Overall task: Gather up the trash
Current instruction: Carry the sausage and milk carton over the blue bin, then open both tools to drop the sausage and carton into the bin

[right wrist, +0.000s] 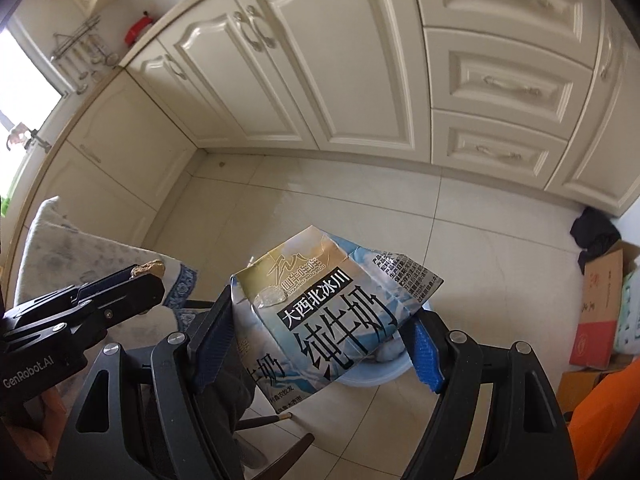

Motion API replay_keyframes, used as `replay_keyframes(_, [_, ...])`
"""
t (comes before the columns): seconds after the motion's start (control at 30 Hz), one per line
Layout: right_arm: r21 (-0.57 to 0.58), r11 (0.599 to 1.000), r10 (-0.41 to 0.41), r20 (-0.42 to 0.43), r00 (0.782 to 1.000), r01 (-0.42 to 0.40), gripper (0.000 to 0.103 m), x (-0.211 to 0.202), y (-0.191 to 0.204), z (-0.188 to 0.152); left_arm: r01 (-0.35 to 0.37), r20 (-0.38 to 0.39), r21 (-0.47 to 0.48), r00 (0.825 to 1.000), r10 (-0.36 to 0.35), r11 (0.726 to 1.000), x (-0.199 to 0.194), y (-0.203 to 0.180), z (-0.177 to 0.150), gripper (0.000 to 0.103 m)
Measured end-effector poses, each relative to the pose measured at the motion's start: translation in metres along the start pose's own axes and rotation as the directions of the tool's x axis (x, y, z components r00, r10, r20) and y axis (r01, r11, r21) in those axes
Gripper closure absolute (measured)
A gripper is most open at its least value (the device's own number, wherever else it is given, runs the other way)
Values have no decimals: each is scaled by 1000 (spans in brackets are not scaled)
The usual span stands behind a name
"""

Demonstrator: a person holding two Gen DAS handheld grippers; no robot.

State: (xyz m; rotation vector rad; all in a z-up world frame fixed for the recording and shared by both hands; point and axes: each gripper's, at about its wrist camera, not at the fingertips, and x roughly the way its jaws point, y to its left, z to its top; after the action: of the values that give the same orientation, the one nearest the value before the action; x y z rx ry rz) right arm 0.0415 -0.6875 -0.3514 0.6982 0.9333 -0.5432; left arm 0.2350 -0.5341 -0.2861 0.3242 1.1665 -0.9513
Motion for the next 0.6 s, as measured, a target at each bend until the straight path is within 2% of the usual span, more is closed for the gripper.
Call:
replay_keyframes(0.13, [43,999,15,-39,999,-13,23,21,-14,4,-7,-45,-6,999,6,1000,35,-2,20,77])
replay_keyframes(0.17, [55,998,21,-55,998,-18,17,28,-18,4,-5,-55,-6,998,5,1000,43,-3,20,72])
replay_keyframes(0.2, [64,998,23,-62,998,-19,10,31,-19,4,-6,-70,-5,998,6,1000,51,-4,22,66])
replay_keyframes(0.23, [76,997,20,-68,997,-15,7,34,-22,4,-16,-86,-2,996,15,1000,57,-6,24,49])
replay_keyframes(0.27, [96,995,9,-75,997,-2,3,38,-26,4,-28,-83,-2,996,28,1000,61,-8,27,38])
replay_keyframes(0.3, [111,994,8,-77,997,0,0,40,-28,3,-44,-72,-2,996,43,999,63,-9,29,34])
replay_keyframes(0.37, [155,988,33,-74,997,-21,0,41,-36,0,-73,-67,-11,995,72,997,68,-9,34,15])
replay_keyframes(0.43, [174,984,31,-71,997,-19,0,40,-40,-2,-69,-63,-32,996,67,997,68,-9,36,6])
replay_keyframes(0.6, [206,978,3,-54,999,8,0,29,-44,-4,-74,-42,-46,997,72,996,60,-15,35,3])
